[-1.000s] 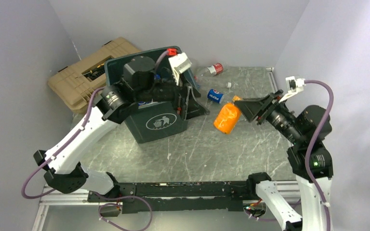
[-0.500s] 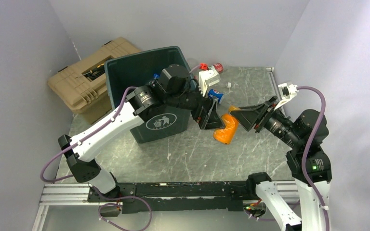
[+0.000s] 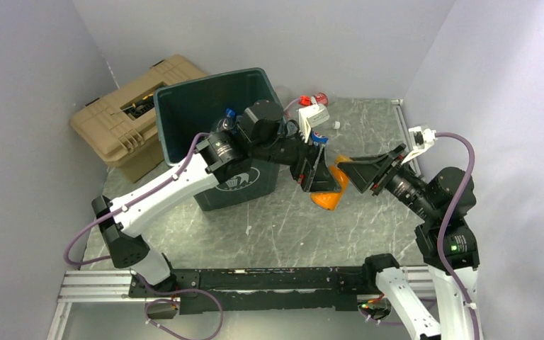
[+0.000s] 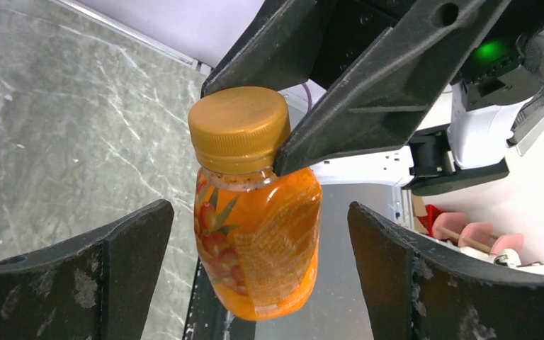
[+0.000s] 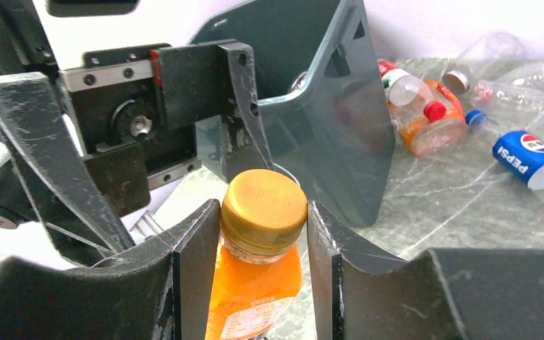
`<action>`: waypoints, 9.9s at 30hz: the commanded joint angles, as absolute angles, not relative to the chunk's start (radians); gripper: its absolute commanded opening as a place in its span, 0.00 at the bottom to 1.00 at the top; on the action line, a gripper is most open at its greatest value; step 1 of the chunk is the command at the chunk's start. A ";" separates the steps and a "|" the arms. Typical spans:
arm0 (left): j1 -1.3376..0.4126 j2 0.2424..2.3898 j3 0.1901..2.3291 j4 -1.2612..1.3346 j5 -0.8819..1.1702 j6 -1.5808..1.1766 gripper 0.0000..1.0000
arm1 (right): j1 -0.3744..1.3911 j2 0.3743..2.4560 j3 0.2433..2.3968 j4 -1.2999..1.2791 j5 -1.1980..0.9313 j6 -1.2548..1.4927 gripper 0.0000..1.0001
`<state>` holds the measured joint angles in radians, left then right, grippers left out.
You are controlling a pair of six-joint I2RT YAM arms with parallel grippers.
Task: Put the plastic bottles in the bin
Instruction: Pick up the plastic bottle at the center of the board, then place the plastic bottle in the trash bin, then pick up the plastic bottle at the center of the board.
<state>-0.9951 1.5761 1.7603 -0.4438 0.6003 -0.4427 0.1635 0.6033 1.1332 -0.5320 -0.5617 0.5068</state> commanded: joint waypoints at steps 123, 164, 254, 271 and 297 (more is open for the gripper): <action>-0.411 0.721 1.290 -0.460 0.002 -0.576 0.99 | 0.238 0.841 0.531 0.070 0.143 1.064 0.90; -0.411 0.609 1.284 -0.611 0.066 -0.545 0.99 | 0.129 1.868 1.176 0.080 -0.202 0.477 0.94; -0.420 1.075 1.315 0.273 0.708 -0.825 0.99 | 0.426 0.361 0.711 -0.011 -0.461 0.563 0.00; -0.873 1.301 1.523 0.192 0.510 -0.414 0.99 | 0.426 0.331 0.595 0.109 -0.513 0.607 0.00; -0.905 1.365 1.581 0.178 0.470 -0.430 0.30 | 0.426 0.335 0.551 0.102 -0.560 0.575 0.00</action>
<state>-0.9005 1.3655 1.5433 0.1528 0.4427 -0.4301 0.4213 0.3332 0.5533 0.0395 -0.5350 0.5903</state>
